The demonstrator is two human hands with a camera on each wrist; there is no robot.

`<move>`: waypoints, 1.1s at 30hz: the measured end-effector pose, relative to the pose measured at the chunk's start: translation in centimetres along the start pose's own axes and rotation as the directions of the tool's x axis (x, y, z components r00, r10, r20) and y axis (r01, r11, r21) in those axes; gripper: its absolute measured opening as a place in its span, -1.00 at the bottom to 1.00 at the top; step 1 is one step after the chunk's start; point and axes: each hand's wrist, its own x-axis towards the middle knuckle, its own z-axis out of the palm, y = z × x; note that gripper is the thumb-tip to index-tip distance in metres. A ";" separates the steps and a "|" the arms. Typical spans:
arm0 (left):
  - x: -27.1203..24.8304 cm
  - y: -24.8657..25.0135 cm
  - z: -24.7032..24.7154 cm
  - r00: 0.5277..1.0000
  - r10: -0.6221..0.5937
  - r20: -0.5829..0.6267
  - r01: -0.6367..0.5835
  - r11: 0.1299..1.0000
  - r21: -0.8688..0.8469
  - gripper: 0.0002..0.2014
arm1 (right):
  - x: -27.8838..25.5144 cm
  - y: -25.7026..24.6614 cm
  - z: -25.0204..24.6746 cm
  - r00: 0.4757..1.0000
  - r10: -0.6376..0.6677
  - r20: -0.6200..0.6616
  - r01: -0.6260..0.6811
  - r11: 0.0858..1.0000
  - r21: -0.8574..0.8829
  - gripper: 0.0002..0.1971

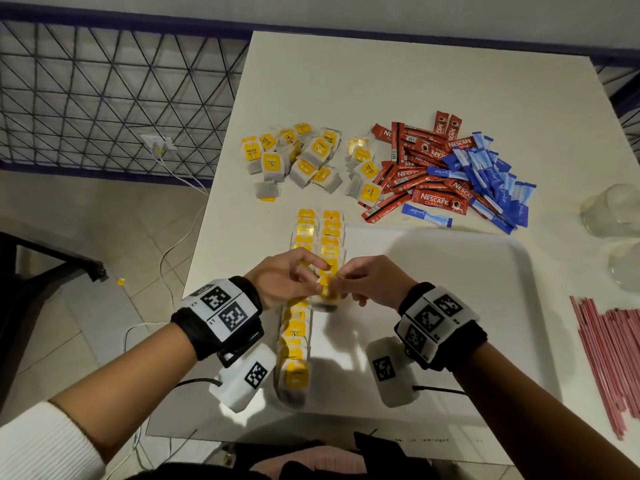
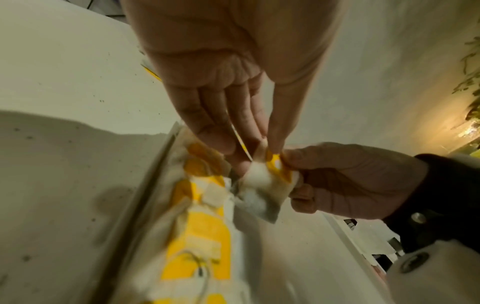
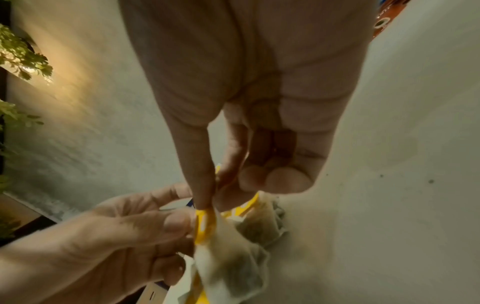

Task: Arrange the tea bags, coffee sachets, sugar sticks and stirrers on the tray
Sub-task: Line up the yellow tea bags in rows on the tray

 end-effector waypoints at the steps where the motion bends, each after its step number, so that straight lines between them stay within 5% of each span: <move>1: 0.0 0.1 -0.1 1.000 0.001 -0.030 0.000 0.999 0.033 -0.66 | 0.3 0.0 0.1 1.000 0.015 -0.011 -0.015 1.000 -0.015 -0.79; 6: 0.2 1.2 -0.8 0.977 0.131 -0.168 -0.067 0.937 0.342 -0.68 | 1.8 -0.4 0.0 0.993 0.065 -0.101 -0.072 0.995 -0.068 -0.73; 12: 1.0 2.3 -1.3 0.991 0.096 -0.098 -0.004 0.733 0.680 -0.71 | 2.2 -0.6 -0.4 0.992 0.075 -0.106 -0.083 0.994 -0.073 -0.77; 24: 1.5 2.1 -0.3 0.995 0.070 -0.070 0.017 0.582 0.813 -0.53 | 2.8 0.6 0.5 0.969 0.070 -0.235 -0.094 0.991 -0.094 -0.74; 33: 2.2 2.2 -0.3 0.998 0.060 -0.023 -0.012 0.523 0.852 -0.66 | 2.8 0.3 0.3 0.977 0.060 -0.203 -0.086 0.989 -0.123 -0.75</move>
